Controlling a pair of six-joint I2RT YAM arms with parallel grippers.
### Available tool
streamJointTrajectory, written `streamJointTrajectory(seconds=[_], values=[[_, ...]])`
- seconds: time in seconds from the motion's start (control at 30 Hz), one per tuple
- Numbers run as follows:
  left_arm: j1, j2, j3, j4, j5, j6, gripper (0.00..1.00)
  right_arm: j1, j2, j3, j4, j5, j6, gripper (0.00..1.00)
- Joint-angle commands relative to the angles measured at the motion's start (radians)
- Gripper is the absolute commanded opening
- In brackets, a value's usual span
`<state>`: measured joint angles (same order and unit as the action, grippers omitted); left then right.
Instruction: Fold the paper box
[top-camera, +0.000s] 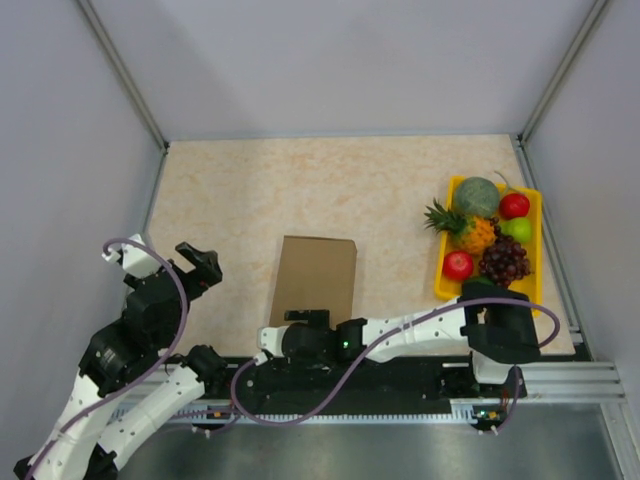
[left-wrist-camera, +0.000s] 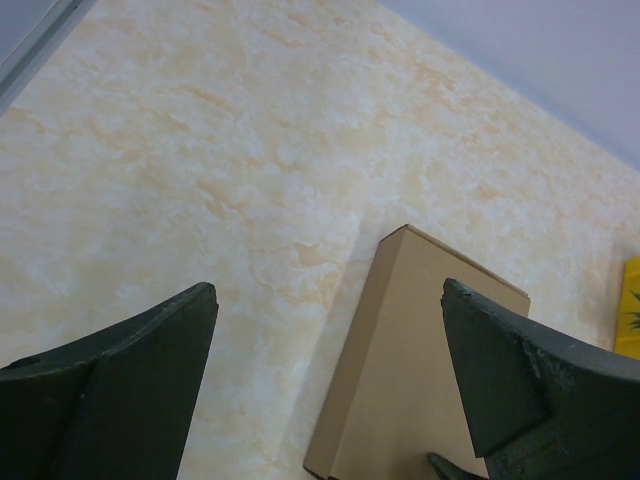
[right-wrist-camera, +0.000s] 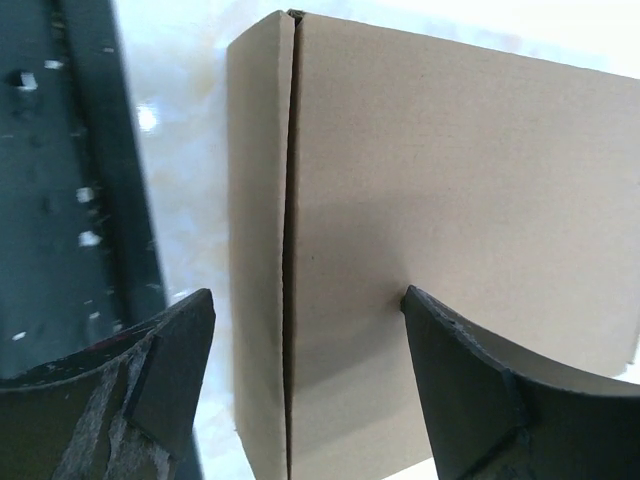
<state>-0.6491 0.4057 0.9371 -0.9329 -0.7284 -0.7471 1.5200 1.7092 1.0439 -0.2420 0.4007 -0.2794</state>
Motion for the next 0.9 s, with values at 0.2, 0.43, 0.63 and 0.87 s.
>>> streamJointTrajectory(seconds=[0.2, 0.43, 0.63, 0.87], values=[[0.0, -0.016, -0.015, 0.054, -0.035, 0.058, 0.97, -0.13, 0.006, -0.042, 0.142, 0.104, -0.203, 0.71], [0.0, -0.03, -0.029, 0.091, -0.032, 0.084, 0.96, -0.352, 0.053, 0.014, 0.207, -0.02, -0.313, 0.68], [0.002, -0.042, -0.043, 0.112, -0.02, 0.104, 0.96, -0.527, 0.193, 0.097, 0.231, -0.12, -0.48, 0.67], [0.0, -0.062, -0.132, 0.17, 0.056, 0.089, 0.96, -0.688, 0.283, 0.174, 0.198, -0.287, -0.679, 0.68]])
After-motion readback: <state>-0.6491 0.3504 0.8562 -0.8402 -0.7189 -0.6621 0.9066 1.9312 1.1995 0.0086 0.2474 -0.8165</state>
